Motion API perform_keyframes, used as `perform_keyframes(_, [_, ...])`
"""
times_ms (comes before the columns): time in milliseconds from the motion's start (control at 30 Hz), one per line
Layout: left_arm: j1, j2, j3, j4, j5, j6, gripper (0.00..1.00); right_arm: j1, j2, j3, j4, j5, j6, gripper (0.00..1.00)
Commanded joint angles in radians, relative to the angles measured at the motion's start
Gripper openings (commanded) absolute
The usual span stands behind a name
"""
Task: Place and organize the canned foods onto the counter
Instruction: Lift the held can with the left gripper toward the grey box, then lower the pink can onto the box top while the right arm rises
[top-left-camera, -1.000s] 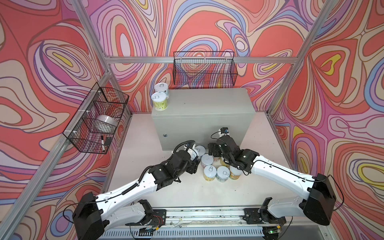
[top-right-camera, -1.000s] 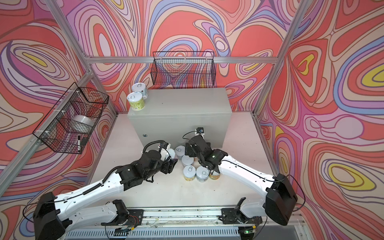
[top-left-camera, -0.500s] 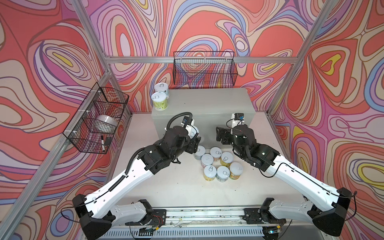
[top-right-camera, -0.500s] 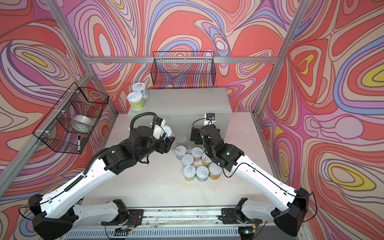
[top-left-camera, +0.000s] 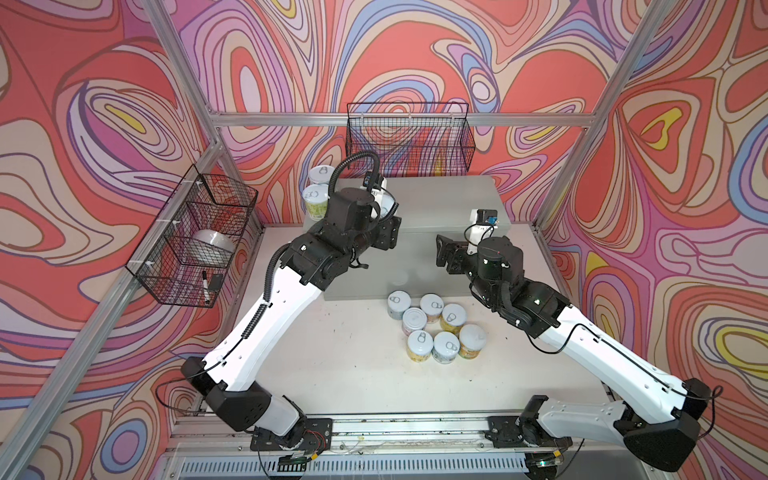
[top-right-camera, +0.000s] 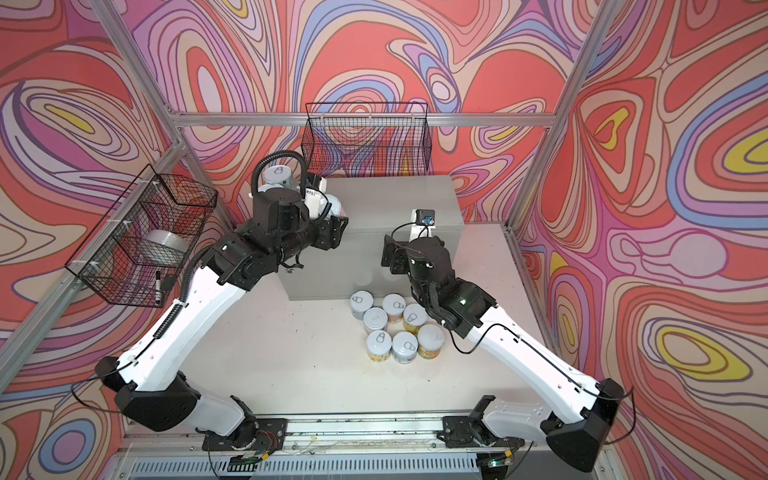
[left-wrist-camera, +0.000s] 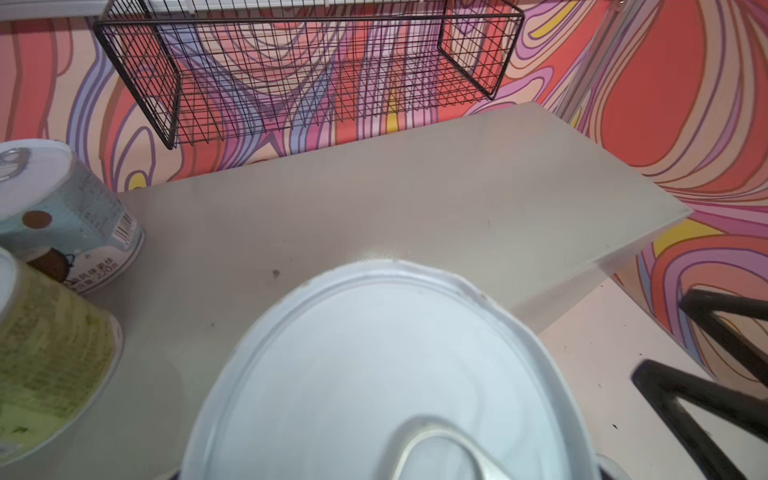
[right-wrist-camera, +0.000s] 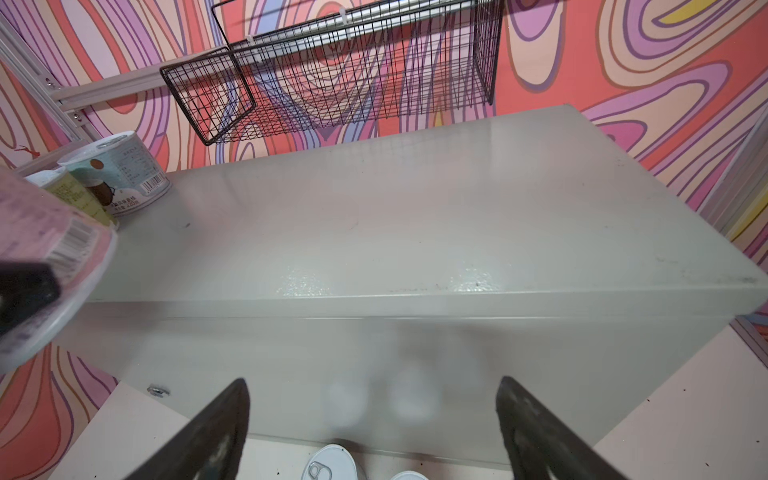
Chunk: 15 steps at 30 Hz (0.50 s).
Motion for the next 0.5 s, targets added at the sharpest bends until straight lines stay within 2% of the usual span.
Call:
perform_keyframes(0, [0.038,0.048,0.088,-0.03,-0.025,0.025,0.0,-0.01,0.018,0.027,0.047,0.005,-0.024,0.96])
perform_keyframes(167, [0.088,0.133,0.174,-0.062,-0.03,0.029,0.0,-0.017,0.043,0.052,0.059,-0.012,-0.033,0.96])
perform_keyframes(467, [0.129,0.18,0.188,-0.051,-0.028,0.019,0.0,-0.027,0.088,0.067,0.078,-0.055,-0.027,0.96])
